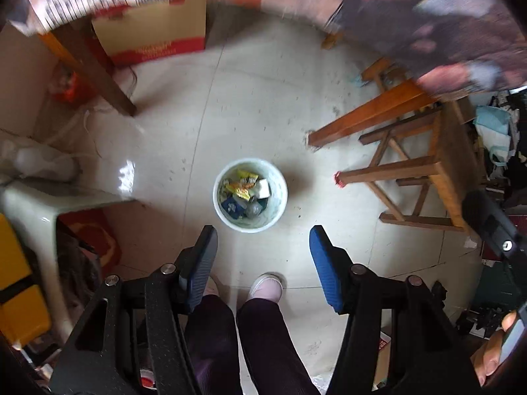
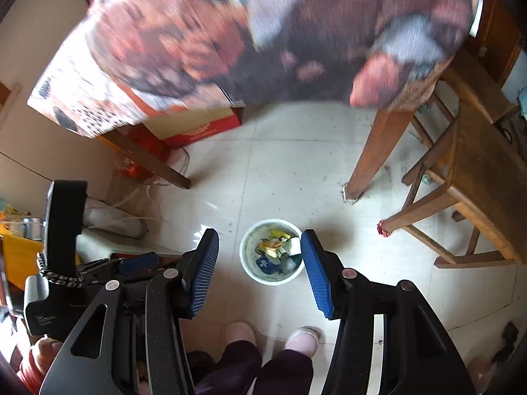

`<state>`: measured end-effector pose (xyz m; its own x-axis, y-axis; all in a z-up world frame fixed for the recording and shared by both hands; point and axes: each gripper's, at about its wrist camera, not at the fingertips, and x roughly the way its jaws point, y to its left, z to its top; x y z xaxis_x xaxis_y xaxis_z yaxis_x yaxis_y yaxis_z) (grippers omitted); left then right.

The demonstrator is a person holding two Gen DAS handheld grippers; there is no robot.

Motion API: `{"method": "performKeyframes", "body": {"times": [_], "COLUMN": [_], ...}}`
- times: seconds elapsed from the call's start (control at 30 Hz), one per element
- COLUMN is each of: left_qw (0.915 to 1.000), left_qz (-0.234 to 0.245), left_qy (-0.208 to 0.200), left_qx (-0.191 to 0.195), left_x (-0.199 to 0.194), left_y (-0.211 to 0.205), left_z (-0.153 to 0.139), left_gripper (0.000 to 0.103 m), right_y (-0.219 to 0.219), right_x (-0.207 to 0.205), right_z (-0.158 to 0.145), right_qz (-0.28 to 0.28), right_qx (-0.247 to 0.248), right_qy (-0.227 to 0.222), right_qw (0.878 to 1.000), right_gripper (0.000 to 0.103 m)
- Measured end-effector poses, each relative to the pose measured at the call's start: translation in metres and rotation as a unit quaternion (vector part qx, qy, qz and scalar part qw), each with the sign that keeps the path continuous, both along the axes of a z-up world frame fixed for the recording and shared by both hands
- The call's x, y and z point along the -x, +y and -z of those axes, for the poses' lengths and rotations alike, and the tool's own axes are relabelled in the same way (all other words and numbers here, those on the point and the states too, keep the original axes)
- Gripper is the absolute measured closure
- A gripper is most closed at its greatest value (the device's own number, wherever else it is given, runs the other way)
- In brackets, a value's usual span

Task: Collect trash
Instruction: 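Raise both tools back up toward the table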

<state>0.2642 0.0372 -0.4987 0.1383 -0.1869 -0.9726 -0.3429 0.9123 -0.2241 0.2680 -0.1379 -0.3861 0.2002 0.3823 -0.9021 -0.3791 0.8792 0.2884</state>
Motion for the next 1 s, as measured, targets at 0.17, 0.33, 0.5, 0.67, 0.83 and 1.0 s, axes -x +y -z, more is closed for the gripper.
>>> {"method": "performKeyframes", "body": {"times": [0.17, 0.33, 0.5, 0.67, 0.83, 1.0], "left_qw": [0.998, 0.9914, 0.9772, 0.9607, 0.9454, 0.9308], "left_qz": [0.011, 0.021, 0.052, 0.074, 0.071, 0.06], "left_qy": [-0.058, -0.123, -0.192, -0.254, -0.305, -0.345], "left_qx": [-0.023, -0.039, -0.074, -0.085, -0.089, -0.106], "left_x": [0.005, 0.014, 0.031, 0.052, 0.073, 0.091], "left_y": [0.007, 0.014, 0.017, 0.024, 0.039, 0.053], "left_z": [-0.096, -0.192, -0.279, -0.353, -0.407, -0.445], "left_gripper": [0.046, 0.046, 0.046, 0.046, 0.046, 0.046], "right_y": [0.001, 0.002, 0.005, 0.011, 0.01, 0.008], "right_x": [0.01, 0.026, 0.043, 0.058, 0.079, 0.092], "right_z": [-0.072, -0.15, -0.213, -0.268, -0.322, -0.355], "right_qz": [0.01, 0.023, 0.03, 0.04, 0.063, 0.081], "right_qx": [-0.012, -0.024, -0.035, -0.04, -0.054, -0.072], "right_qy": [-0.04, -0.09, -0.128, -0.164, -0.212, -0.252], "right_qw": [0.999, 0.995, 0.991, 0.985, 0.974, 0.962], "right_gripper": [0.055, 0.055, 0.055, 0.055, 0.055, 0.055]}}
